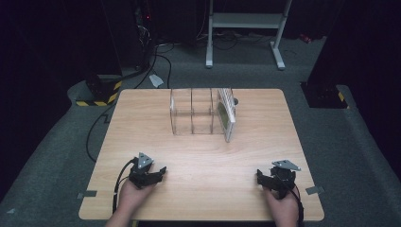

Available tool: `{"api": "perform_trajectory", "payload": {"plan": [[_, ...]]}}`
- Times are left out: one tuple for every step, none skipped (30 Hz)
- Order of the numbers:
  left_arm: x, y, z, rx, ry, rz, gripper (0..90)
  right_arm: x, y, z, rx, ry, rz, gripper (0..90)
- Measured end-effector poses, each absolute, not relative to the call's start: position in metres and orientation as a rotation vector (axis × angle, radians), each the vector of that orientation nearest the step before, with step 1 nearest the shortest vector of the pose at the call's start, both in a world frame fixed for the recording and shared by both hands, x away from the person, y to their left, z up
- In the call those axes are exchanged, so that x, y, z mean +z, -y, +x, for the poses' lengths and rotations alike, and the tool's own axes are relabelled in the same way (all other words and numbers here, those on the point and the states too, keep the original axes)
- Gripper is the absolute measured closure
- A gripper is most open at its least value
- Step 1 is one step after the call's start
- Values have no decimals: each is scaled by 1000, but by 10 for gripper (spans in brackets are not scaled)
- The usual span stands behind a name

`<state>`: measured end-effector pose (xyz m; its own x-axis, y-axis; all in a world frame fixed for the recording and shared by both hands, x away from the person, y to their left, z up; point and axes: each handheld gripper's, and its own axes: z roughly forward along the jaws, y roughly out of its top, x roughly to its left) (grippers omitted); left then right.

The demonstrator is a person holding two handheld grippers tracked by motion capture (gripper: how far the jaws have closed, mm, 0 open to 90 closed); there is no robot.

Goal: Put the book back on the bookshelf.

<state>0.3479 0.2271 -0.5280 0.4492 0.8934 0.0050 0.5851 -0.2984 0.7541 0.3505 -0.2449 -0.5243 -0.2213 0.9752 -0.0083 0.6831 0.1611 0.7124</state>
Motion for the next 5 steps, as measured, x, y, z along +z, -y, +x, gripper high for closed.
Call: {"api": "perform_trajectory", "payload": {"plan": [[-528,-227,348,571,-1235,2005,324,-524,245,350,822,-1967,1579,142],[-528,-227,348,570,-1236,2005,324,-524,245,350,830,-1963,1581,142],[-528,-227,348,571,-1235,2006,324,-524,246,350,837,-1964,1586,142],[-528,-227,348,570,-1236,2005,324,-524,246,350,841,-1961,1595,143],[-528,-227,348,570,-1235,2005,324,-524,246,350,844,-1960,1599,148]]}}
